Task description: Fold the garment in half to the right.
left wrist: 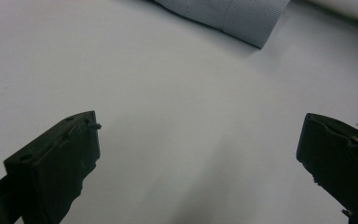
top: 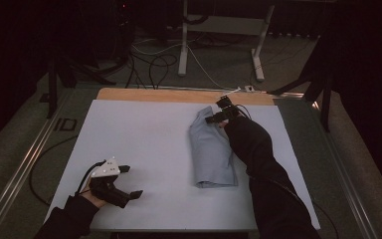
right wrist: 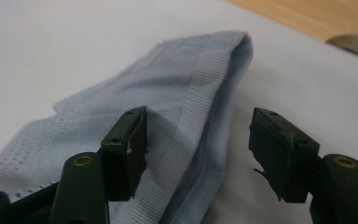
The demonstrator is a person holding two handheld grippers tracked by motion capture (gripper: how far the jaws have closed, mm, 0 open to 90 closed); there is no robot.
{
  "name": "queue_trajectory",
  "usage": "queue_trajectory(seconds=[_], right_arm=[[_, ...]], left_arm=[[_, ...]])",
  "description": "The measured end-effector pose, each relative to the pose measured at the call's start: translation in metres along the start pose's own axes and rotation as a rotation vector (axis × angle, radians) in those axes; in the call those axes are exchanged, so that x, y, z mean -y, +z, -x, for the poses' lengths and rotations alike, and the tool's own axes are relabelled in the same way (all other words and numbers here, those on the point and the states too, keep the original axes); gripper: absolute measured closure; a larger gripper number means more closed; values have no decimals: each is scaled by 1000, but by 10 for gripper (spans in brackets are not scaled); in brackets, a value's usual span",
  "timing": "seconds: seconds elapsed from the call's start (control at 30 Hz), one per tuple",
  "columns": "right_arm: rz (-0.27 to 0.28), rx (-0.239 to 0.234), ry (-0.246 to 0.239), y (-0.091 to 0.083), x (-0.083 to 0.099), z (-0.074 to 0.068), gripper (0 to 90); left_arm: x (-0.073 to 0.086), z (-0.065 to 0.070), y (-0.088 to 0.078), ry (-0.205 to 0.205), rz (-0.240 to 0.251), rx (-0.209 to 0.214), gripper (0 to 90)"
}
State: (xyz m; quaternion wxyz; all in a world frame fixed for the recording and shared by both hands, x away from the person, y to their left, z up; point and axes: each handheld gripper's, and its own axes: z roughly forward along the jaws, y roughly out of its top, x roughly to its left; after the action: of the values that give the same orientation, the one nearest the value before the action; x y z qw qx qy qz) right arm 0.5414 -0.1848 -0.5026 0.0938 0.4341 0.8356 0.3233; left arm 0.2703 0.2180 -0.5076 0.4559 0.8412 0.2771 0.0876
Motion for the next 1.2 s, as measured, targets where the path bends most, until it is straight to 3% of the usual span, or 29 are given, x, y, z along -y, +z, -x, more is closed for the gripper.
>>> queue_trajectory(seconds=[0.17,0.23,0.27,0.3,0.37,0.4,0.57,0.63,0.7,0.8,0.97,1.07,1.17,1.2], right_arm=[[-23,0,7,6,4,1,484],[-31,-7,-1,8,6,0,614],[-31,-7,-1,8,6,0,614],[-35,-3,-13,8,6,-1,668],[-18,25,-58,5,4,-6,843],[-9,20,-63,4,2,-8,850],[49,-6,-76,0,-2,-12,857],[67,-24,-49,0,-3,-12,856],[57,-8,-54,3,-3,-12,856],[3,54,-62,12,1,-10,852],[-3,53,-58,15,2,-8,835],[-9,65,-58,14,1,-10,765],[4,48,-53,8,-1,-12,603],[4,48,-53,8,-1,-12,603]], left_arm=[[5,-1,-1,-7,3,-12,4],[7,-2,-2,-13,6,-18,4],[7,-3,-2,-17,9,-19,4],[8,-4,-2,-20,11,-23,4],[9,-5,-2,-26,15,-25,4],[10,-5,-2,-25,14,-28,4],[9,-4,-2,-18,25,-25,4],[9,-4,-2,-20,28,-24,4],[9,-4,-2,-17,27,-29,4],[10,-5,-2,-20,25,-32,4],[9,-5,-2,-17,28,-34,4],[9,-5,-3,-15,29,-36,4],[8,-5,-4,-15,34,-40,4],[8,-5,-4,-15,34,-40,4]])
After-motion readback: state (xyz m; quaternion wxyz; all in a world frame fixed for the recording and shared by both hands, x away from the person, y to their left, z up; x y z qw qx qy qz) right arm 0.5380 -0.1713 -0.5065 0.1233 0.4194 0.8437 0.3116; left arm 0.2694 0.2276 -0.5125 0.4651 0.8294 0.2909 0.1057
